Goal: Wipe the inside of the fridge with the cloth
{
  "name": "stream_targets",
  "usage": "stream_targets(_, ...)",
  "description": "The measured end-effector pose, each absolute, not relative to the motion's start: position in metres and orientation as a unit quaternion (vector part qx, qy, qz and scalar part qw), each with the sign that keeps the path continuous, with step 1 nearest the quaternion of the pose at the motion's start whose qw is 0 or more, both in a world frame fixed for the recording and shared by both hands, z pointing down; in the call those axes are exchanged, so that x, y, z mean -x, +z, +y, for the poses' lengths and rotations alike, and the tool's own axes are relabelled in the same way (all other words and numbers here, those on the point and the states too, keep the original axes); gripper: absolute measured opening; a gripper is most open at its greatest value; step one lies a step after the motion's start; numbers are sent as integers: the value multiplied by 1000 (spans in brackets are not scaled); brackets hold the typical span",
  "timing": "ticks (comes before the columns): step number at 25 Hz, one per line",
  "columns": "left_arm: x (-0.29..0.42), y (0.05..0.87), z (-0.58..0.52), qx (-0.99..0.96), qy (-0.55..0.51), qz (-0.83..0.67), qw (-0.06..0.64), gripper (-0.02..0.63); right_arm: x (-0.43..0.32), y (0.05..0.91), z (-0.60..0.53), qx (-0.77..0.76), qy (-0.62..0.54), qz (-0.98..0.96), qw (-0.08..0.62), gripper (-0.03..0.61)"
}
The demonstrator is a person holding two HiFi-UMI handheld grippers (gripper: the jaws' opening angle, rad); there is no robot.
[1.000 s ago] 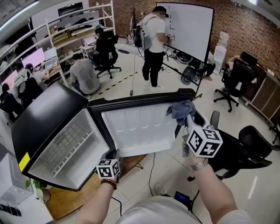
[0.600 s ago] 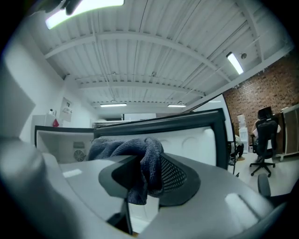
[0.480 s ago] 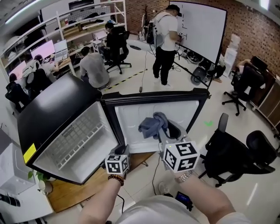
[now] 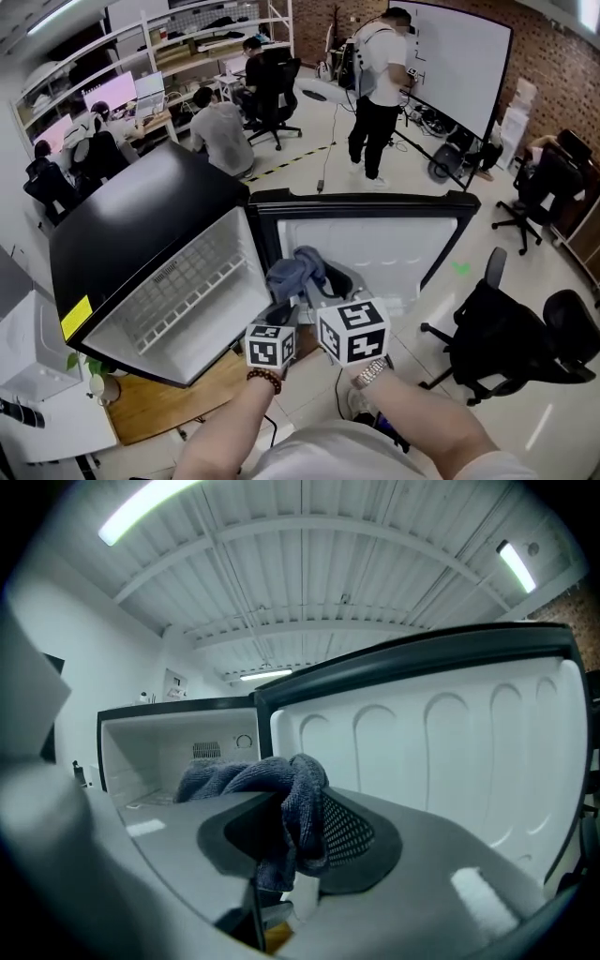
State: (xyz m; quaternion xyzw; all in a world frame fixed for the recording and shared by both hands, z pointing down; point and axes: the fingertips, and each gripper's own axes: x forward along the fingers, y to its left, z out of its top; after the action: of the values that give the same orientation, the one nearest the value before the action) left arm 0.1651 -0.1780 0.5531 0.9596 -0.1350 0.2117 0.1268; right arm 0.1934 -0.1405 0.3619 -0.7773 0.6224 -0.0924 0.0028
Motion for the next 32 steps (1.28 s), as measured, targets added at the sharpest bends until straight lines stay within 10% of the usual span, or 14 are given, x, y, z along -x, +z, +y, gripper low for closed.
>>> stream_targets(32,-164,552,-179,-963,204,-124,123,67,-253,393,-116,838,-107,536,4,121)
